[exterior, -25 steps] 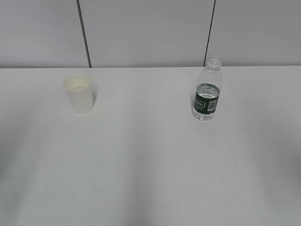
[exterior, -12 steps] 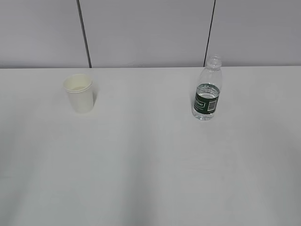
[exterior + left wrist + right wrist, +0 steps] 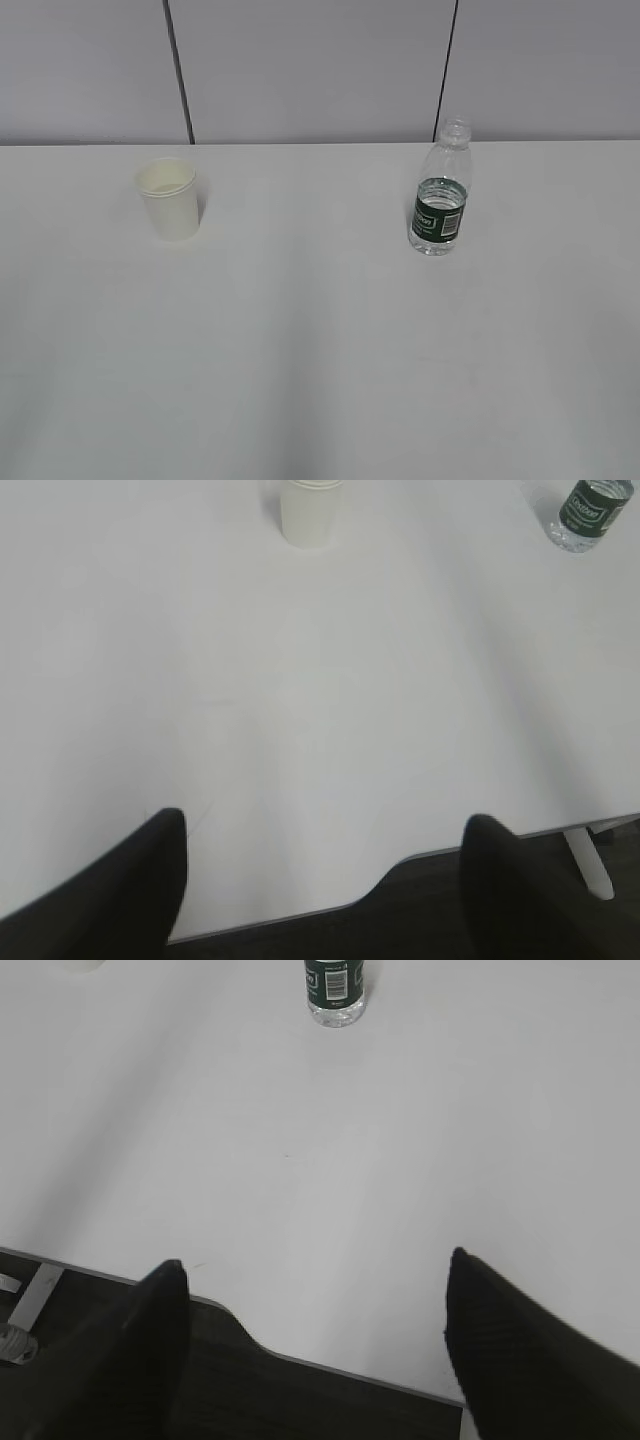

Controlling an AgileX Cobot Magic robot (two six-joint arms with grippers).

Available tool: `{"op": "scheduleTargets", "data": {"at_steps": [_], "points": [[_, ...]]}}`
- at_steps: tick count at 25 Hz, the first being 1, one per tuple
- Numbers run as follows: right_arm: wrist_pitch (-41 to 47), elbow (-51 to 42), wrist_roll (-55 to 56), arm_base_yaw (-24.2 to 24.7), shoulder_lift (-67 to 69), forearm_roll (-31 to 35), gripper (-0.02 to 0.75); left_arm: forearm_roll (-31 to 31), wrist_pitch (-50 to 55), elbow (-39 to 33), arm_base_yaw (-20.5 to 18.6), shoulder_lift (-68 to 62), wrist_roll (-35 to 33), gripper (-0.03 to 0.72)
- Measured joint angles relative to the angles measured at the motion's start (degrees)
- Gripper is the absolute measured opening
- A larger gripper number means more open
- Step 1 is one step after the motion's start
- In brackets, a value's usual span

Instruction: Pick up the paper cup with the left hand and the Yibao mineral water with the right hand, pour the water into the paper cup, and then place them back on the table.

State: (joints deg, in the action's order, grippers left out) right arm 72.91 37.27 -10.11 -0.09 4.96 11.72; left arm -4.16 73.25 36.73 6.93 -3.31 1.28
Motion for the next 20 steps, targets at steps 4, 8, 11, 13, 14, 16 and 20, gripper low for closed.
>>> {"op": "scheduleTargets", "data": {"at_steps": [4,8,11,13,14,16,20], "points": [[0.13,-2.43,0.00,0.00,-4.44,-0.12,0.586,0.04,0.46,-2.26,0.00,4.07,-0.07,0.501],[0.13,-3.98,-0.13,0.00,-6.05,-0.12,0.585,0.11,0.51,-3.16,0.00,4.34,-0.36,0.489],[0.13,-5.22,-0.56,0.00,-6.05,-0.34,0.585,0.50,0.51,-3.22,0.00,4.41,-1.28,0.485],[-0.26,-6.31,-0.71,0.00,-6.05,-0.63,0.585,0.67,0.05,-3.44,0.00,4.41,-1.81,0.485],[-1.08,-6.63,-0.71,0.00,-6.05,-0.85,0.585,0.87,-0.94,-3.75,0.00,4.41,-1.88,0.485],[-4.29,-7.66,-0.80,0.00,-6.05,-0.86,0.585,0.91,-3.00,-4.09,0.00,4.41,-2.09,0.485],[-6.14,-8.74,-0.94,0.00,-6.05,-1.05,0.585,1.35,-7.74,-5.73,0.00,4.41,-2.50,0.485]]}}
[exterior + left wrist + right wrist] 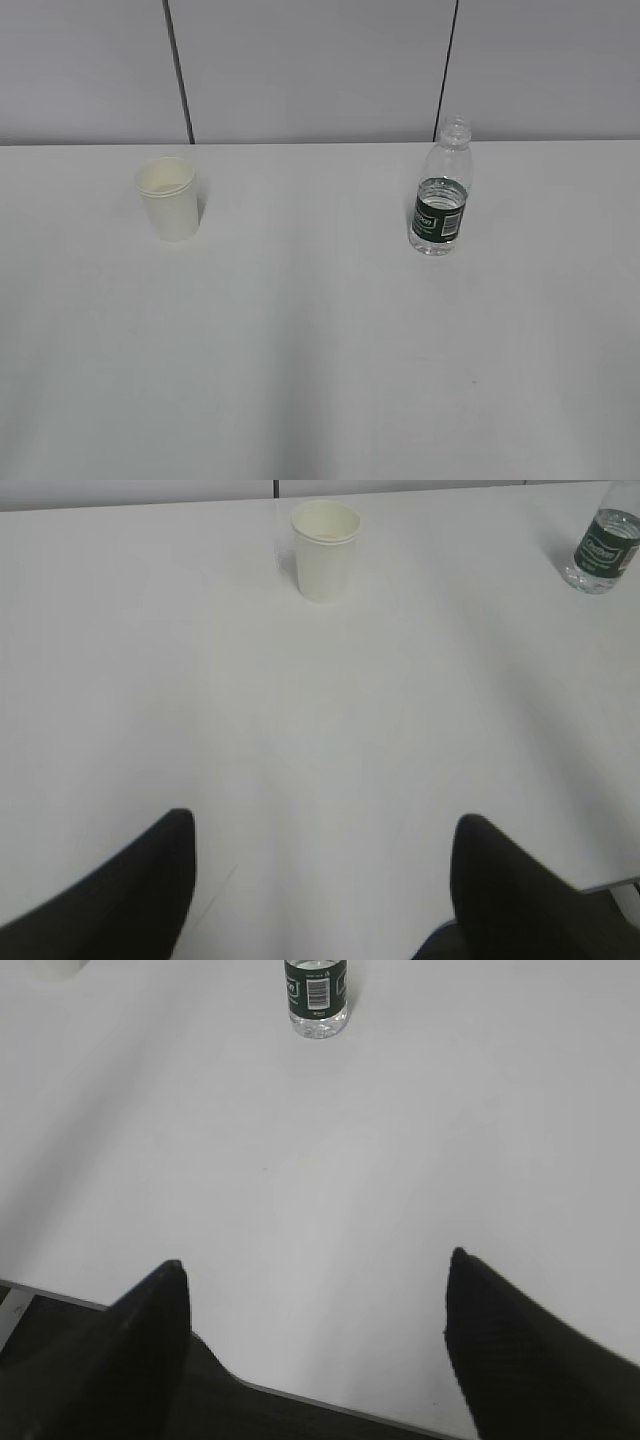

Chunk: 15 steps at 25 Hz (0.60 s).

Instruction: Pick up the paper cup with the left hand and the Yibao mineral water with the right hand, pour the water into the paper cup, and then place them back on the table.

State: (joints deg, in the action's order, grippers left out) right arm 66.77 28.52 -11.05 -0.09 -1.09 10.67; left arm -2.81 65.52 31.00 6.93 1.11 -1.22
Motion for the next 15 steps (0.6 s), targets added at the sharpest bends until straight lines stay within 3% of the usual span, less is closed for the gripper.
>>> {"op": "scheduleTargets", "data": {"at_steps": [15], "points": [[-0.58,0.00,0.00,0.00,0.00,-1.41,0.585,0.69,-1.84,-1.01,-0.07,0.00,-0.18,0.485]]}}
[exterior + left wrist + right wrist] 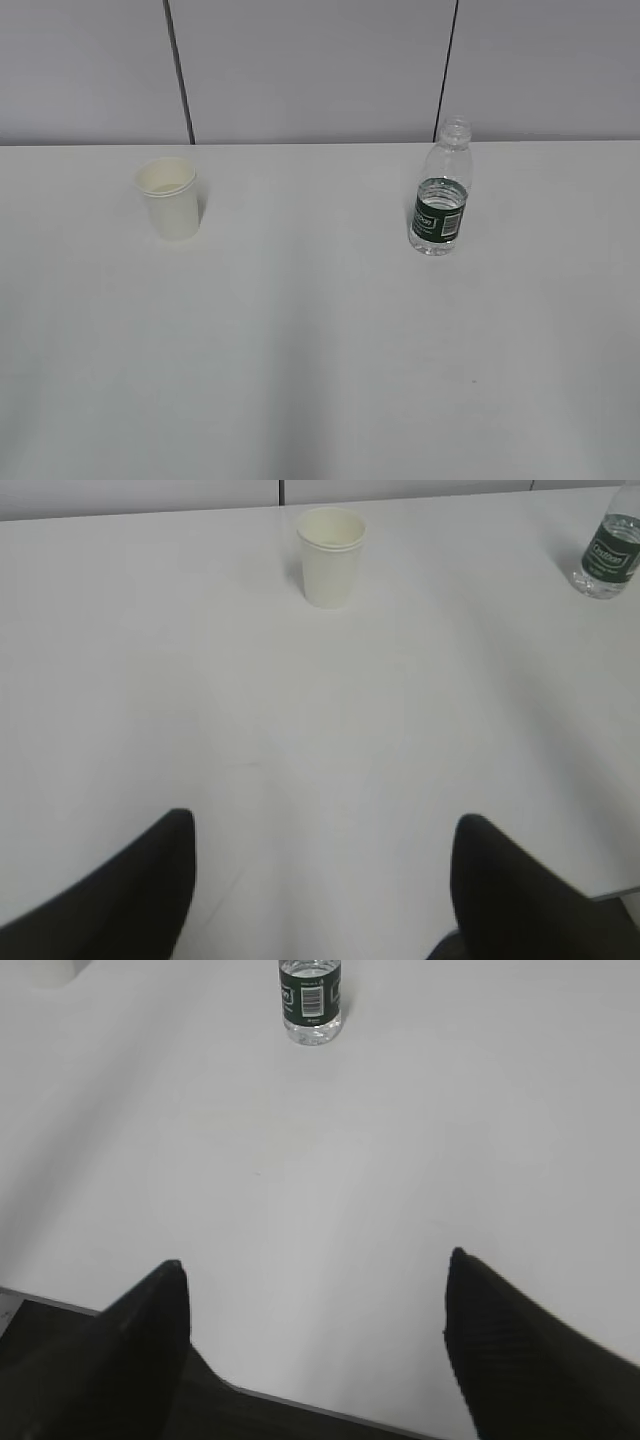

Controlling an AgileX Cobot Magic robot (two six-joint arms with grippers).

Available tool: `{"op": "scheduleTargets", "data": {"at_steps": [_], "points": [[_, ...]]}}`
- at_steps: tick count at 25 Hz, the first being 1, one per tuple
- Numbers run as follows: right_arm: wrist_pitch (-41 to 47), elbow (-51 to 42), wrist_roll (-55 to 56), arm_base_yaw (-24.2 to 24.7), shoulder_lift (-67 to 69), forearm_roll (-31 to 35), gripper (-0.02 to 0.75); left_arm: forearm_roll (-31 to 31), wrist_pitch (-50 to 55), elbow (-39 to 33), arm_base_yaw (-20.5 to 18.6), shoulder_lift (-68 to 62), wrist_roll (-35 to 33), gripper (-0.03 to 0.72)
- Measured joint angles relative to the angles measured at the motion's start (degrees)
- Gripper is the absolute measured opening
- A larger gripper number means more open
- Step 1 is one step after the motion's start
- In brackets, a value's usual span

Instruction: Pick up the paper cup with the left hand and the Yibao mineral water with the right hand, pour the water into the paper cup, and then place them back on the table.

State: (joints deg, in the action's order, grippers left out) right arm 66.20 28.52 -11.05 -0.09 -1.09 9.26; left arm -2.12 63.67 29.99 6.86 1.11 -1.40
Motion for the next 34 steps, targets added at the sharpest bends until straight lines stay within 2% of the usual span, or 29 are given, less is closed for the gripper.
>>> {"op": "scheduleTargets", "data": {"at_steps": [6,34], "points": [[0.00,0.00,-0.11,0.00,0.00,-1.85,0.585,0.39,0.00,0.00,-2.37,0.00,-0.05,0.485],[0.00,0.00,-0.25,0.00,0.00,-1.95,0.585,0.41,0.00,0.00,-2.37,0.00,-0.05,0.459]]}}
